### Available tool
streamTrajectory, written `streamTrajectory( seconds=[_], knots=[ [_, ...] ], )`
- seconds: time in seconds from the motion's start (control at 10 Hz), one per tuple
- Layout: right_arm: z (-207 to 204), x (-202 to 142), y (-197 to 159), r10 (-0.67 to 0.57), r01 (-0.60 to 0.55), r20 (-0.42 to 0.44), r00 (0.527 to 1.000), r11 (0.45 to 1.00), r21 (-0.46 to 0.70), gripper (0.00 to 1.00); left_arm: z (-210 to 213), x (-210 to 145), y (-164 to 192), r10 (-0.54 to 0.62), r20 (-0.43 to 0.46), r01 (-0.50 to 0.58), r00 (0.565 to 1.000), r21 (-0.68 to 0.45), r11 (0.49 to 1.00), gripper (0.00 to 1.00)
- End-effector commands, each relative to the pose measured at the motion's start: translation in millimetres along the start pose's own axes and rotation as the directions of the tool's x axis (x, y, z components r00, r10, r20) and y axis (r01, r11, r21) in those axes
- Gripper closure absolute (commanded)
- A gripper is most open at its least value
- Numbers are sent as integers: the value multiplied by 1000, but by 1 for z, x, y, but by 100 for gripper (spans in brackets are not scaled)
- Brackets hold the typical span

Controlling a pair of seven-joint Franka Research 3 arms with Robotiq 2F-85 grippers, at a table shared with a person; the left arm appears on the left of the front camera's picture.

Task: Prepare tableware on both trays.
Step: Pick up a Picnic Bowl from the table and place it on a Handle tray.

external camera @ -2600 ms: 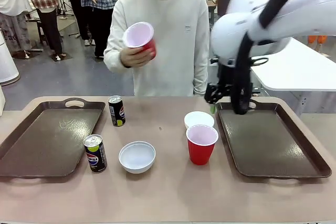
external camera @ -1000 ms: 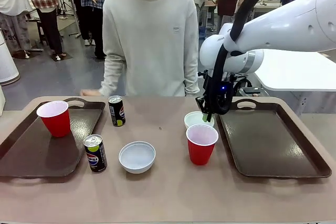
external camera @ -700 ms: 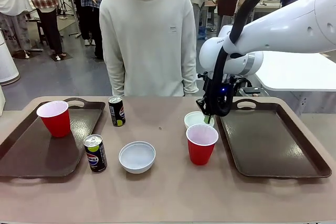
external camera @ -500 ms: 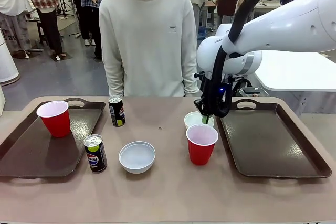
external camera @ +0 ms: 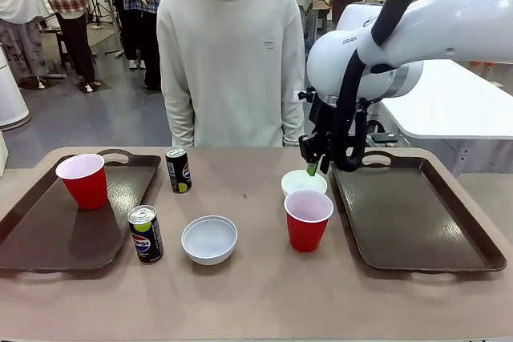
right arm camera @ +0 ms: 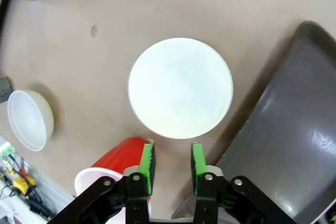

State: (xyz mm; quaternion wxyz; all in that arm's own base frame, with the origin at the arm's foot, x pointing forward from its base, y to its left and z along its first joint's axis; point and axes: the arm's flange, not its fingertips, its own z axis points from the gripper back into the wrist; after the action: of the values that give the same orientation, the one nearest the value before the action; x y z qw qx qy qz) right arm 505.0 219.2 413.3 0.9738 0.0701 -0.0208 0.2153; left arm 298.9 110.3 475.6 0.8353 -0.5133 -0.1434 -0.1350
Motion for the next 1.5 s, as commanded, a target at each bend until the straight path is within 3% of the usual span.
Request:
streamTrajectory(
  seconds=[0.0, 0.1, 0.2, 0.5, 0.6, 0.7, 0.8, 1.0, 1.1, 1.3, 1.4],
  knots=[
    [-29, 11, -22, -73, 75, 41, 996, 996, -56, 19, 0, -1, 1, -29, 17, 29, 999, -21, 999, 0],
    [-37, 18, -29, -94, 97, 49, 994, 993, -68, 36, 0, -1, 1, -29, 17, 29, 999, -21, 999, 0],
    [-46, 26, -36, -102, 105, 46, 994, 992, -72, 4, 0, -1, 1, -29, 17, 29, 999, -21, 999, 0],
    [-69, 35, -50, -94, 94, -10, 995, 994, -54, 4, 0, -1, 1, -29, 17, 29, 999, -21, 999, 0],
    [-72, 36, -53, -86, 86, -34, 996, 996, -26, 87, 0, -1, 1, -29, 17, 29, 999, -21, 999, 0],
    [-72, 37, -56, -94, 93, -33, 995, 996, -6, 79, 0, -1, 1, -29, 17, 29, 999, -21, 999, 0],
    [-71, 37, -57, -103, 103, -27, 994, 995, -8, 100, 0, -1, 1, -29, 17, 29, 999, -21, 999, 0],
    [-71, 38, -58, -116, 115, -27, 993, 993, -12, 100, 0, -1, 1, -29, 17, 29, 999, -21, 999, 0],
    [-70, 37, -59, -117, 116, -33, 993, 993, -14, 83, 0, -1, 1, -29, 17, 29, 999, -21, 999, 0],
    [-71, 37, -60, -121, 121, -35, 992, 993, -17, 100, 0, -1, 1, -29, 17, 29, 999, -21, 999, 0],
    [-71, 37, -61, -121, 120, -39, 992, 993, -17, 100, 0, -1, 1, -29, 17, 29, 999, -21, 999, 0]
  ],
)
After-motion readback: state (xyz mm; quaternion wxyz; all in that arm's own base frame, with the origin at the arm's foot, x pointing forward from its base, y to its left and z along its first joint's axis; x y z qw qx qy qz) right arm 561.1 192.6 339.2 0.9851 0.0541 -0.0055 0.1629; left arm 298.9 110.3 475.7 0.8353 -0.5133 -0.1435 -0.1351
